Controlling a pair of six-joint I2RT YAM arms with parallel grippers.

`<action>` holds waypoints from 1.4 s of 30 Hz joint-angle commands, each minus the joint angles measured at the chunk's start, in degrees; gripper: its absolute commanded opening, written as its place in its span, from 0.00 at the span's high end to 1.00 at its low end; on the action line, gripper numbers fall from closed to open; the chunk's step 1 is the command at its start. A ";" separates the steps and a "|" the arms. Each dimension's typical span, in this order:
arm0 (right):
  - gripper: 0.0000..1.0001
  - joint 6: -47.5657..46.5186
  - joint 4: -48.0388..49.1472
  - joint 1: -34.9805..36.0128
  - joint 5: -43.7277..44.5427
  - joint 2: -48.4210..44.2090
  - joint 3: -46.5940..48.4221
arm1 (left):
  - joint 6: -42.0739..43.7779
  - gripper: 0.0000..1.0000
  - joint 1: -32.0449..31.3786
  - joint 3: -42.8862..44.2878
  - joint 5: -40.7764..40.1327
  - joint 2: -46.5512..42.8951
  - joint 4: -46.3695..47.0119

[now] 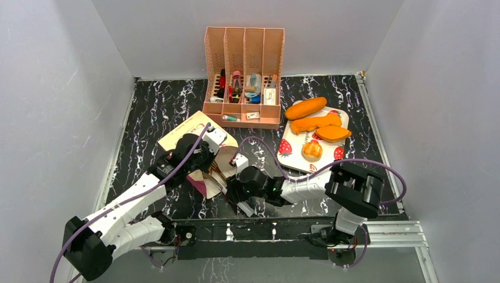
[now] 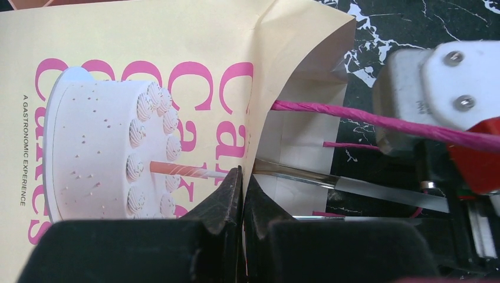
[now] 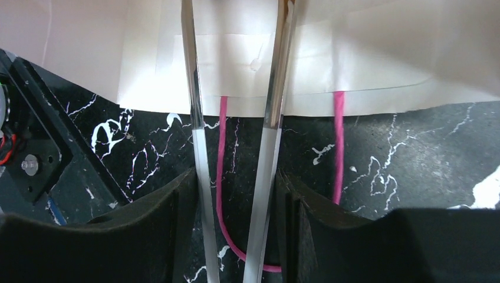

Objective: Take the fake bread out of the paper bag
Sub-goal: Take out the fake bread from the paper bag.

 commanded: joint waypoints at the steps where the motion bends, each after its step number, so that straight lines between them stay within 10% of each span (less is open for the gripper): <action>1: 0.54 0.79 0.10 -0.01 -1.60 2.55 5.29 | -0.68 1.00 0.30 0.38 1.32 -0.79 1.94; 6: 0.58 1.06 -1.11 -0.01 -1.52 5.16 7.39 | -0.95 1.00 0.30 0.02 1.47 -0.70 2.37; 15: 0.99 1.41 -8.63 -0.05 -0.96 7.35 10.97 | -1.11 1.00 0.32 0.29 -0.10 0.19 2.69; 42: 1.00 2.64 -24.19 -0.80 9.71 -11.49 8.20 | -3.38 1.00 0.32 2.42 -15.55 3.25 4.34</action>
